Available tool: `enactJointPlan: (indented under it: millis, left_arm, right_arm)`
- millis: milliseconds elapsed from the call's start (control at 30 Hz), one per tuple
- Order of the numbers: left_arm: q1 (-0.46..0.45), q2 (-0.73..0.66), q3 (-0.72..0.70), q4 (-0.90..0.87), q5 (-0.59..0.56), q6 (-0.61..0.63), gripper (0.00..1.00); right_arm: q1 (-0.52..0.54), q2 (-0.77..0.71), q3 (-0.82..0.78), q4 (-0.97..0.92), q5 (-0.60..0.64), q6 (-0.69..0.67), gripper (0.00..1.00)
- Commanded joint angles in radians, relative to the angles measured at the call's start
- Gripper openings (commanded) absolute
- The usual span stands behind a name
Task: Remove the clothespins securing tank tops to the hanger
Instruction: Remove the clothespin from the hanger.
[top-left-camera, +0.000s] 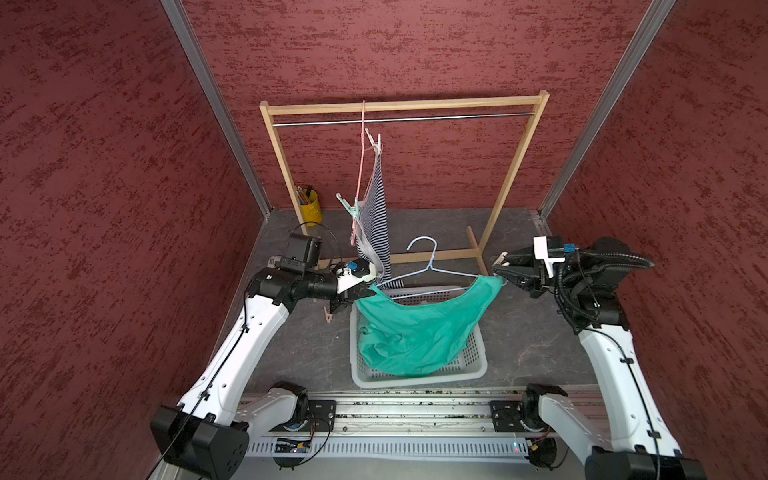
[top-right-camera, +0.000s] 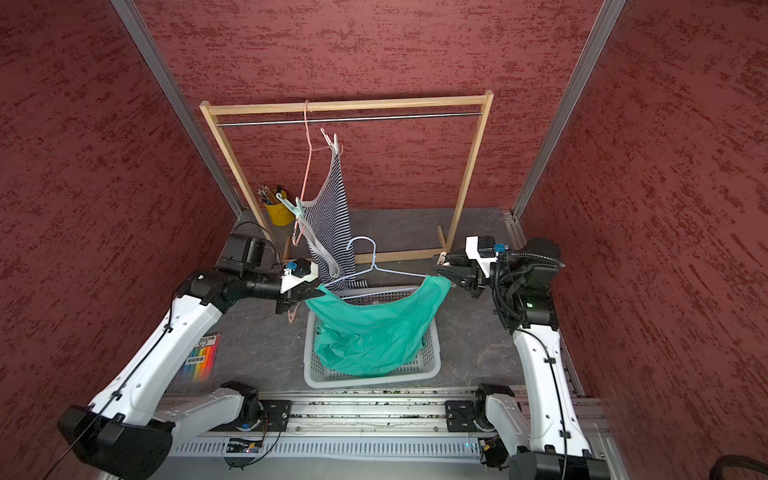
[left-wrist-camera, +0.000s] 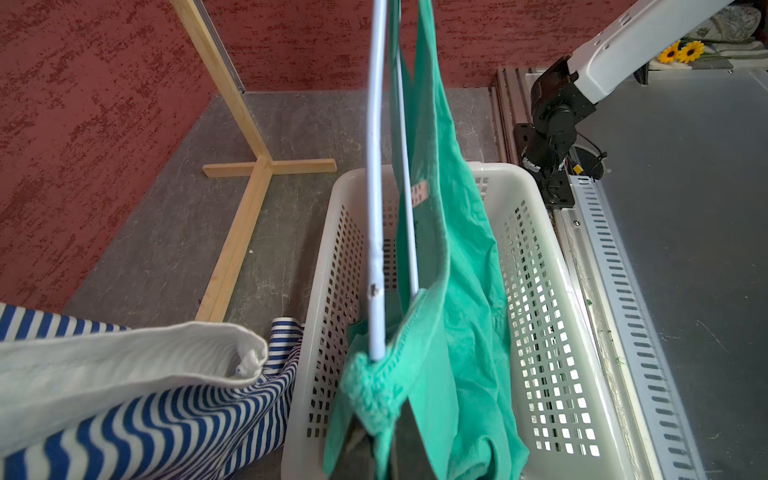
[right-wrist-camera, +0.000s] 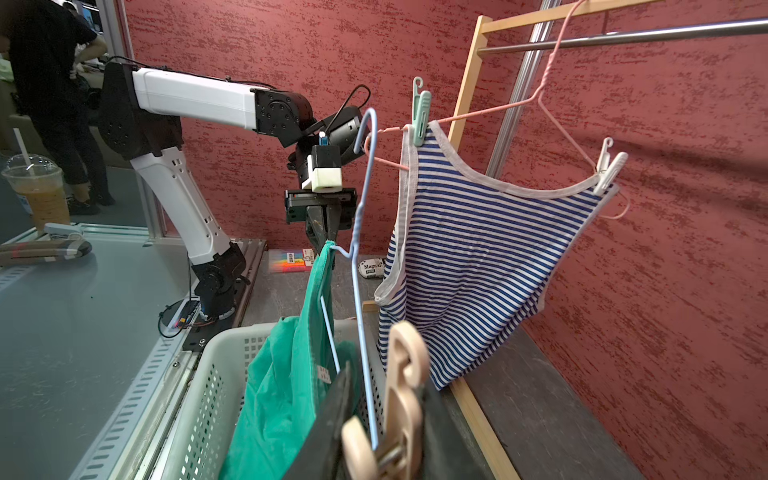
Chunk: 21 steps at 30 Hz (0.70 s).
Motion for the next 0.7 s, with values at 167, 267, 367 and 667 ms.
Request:
enactJointPlan:
  millis: [167,267,367,667]
  left_arm:
    - [0.039,-0.046,-0.001,0.087,0.015,-0.068,0.0]
    - [0.041,-0.088,-0.032,0.154,-0.006,-0.107,0.0]
    - [0.035,-0.14,-0.071,0.232,-0.056,-0.16,0.0]
    - [-0.082,-0.213,-0.102,0.233,-0.276,-0.177,0.0]
  right_arm:
    - [-0.012,0.026,0.019,-0.021,0.004,0.006,0.0]
    - [-0.013,0.079,0.019,-0.006,0.126,0.041,0.0]
    - [-0.013,0.111,0.013,0.059,0.247,0.138,0.0]
    - [-0.014,-0.064,-0.054,0.075,0.675,0.234,0.0]
